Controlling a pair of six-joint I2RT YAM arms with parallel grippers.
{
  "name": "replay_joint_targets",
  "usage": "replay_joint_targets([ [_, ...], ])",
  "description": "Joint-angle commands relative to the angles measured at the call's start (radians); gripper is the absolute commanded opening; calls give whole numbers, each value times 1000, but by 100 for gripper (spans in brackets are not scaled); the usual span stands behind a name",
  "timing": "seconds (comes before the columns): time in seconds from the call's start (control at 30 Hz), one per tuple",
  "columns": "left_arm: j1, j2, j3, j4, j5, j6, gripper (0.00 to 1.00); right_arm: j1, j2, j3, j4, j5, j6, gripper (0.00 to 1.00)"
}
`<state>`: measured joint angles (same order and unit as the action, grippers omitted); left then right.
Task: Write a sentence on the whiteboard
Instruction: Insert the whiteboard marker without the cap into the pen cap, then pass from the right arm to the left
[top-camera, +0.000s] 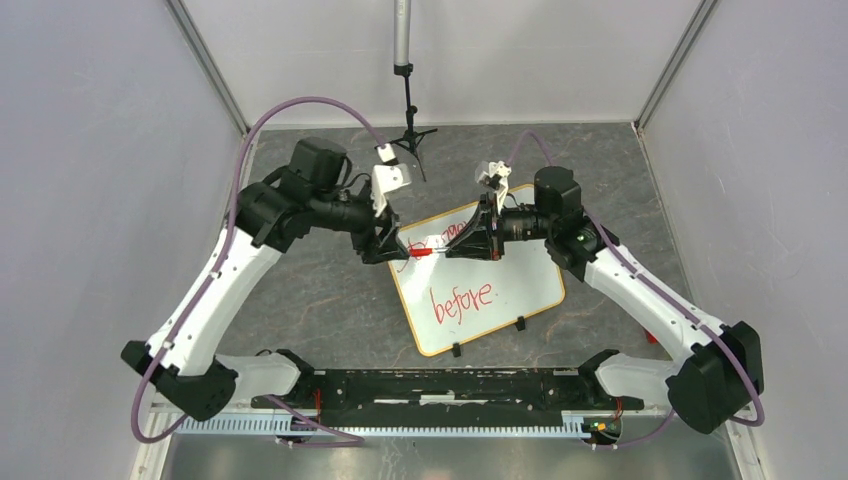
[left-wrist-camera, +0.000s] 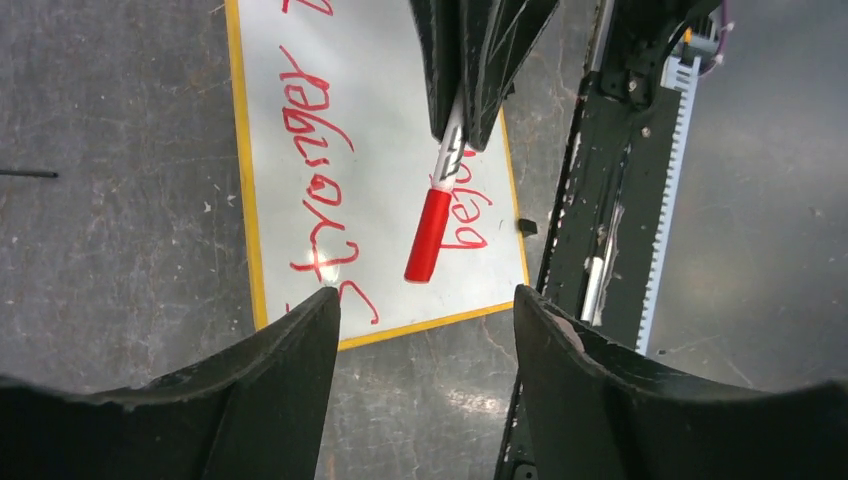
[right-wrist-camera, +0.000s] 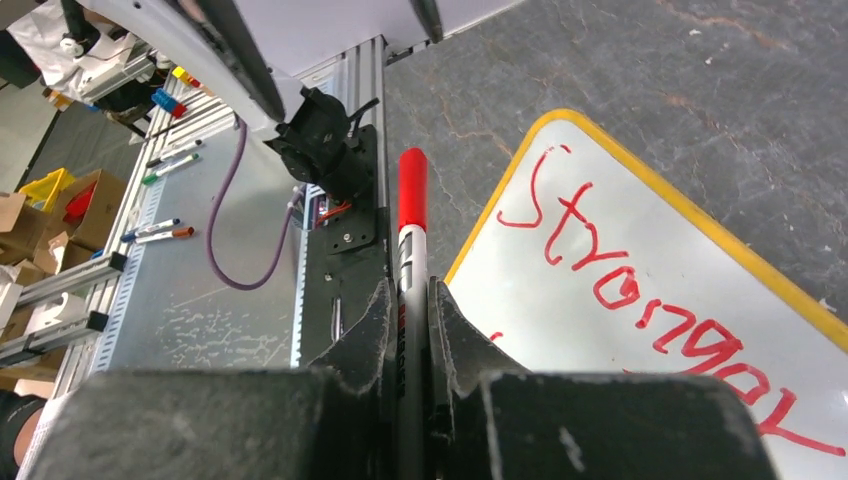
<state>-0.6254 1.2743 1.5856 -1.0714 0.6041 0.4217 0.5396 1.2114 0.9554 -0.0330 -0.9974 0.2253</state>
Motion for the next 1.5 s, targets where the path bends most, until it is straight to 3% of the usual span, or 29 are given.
replay_joint_targets([
  [0.0, 64, -70, -89, 54, 203, -61, 71, -3, -37, 43, 103, -75, 51, 0],
  [0.13, 64, -94, -163, 121, 188, -85, 72, 0, -49, 4, 227, -144, 166, 0],
  [0.23, 63, -83, -182, 127, 218, -94, 71, 3, -54, 6, 216, -149, 160, 0],
  [0.43, 40, -63, -188, 130, 286, -92, 58, 20, -48, 13, 180, -143, 128, 0],
  [0.53, 18, -59, -187, 133, 295, -93, 49, 26, -44, 22, 151, -135, 102, 0],
  [0.77, -16, -38, -188, 162, 305, -118, 15, 41, -40, 23, 130, -127, 79, 0],
  [0.9, -34, -18, -179, 211, 331, -170, 3, 66, -30, 25, 115, -117, 64, 0],
  [1.37, -50, 20, -162, 305, 330, -267, 2, 132, -6, 48, 85, -80, 16, 1],
  [1.47, 20, -4, -194, 315, 349, -290, 2, 87, -17, 65, 46, -83, -6, 18],
])
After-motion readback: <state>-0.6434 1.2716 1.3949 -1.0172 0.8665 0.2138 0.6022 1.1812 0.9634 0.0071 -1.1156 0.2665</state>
